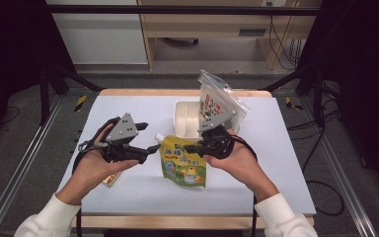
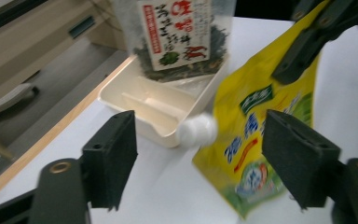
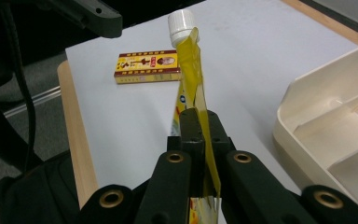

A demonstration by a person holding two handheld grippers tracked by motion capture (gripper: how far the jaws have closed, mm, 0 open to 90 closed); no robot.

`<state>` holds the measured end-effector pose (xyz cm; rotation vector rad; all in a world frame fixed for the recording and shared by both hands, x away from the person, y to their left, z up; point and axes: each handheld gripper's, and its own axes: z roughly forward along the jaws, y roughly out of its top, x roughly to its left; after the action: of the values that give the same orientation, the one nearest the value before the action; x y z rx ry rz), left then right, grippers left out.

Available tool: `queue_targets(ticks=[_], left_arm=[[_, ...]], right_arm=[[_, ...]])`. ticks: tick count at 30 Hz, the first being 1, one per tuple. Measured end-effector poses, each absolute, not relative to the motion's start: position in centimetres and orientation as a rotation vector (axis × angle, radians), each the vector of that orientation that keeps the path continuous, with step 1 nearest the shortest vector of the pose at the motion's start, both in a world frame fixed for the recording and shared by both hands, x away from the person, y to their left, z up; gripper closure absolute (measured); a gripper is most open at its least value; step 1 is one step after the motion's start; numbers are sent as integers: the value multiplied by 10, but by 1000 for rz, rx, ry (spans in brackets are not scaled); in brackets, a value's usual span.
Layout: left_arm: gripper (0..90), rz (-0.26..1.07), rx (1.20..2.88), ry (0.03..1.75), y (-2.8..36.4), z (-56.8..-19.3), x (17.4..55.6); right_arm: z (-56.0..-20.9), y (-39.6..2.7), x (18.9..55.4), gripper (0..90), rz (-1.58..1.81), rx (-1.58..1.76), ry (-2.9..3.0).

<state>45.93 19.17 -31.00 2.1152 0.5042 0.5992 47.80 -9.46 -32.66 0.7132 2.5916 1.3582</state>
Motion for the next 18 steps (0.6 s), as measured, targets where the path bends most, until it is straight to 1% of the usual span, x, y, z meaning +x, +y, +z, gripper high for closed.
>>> queue_targets(ticks=[3,4,5,7,8,9,14,16,18], left_arm=[[184,606,2096,586,202,-324,456],[162,618,2093,629,211,-334,453],[151,618,2093,629,211,-334,453],[145,634,2076,673,219,-346,450],[130,643,2047,726,226,-360,446],[128,643,2047,726,226,-360,446],[126,636,1980,834,242,-402,434],[127,646,2028,863,245,-417,432],[126,667,2011,886,247,-425,428]], right_arm=[[-321,-102,477,900,1395,770,2551],[-316,-107,477,900,1428,822,2519],[-316,-107,477,900,1428,822,2519],[-310,-112,476,900,1472,868,2484],[-304,-116,476,900,1527,907,2440],[-304,-116,476,900,1527,907,2440],[-283,-118,476,900,1620,966,2333],[-271,-118,481,900,1662,1028,2247],[-265,-119,488,900,1695,1082,2187]])
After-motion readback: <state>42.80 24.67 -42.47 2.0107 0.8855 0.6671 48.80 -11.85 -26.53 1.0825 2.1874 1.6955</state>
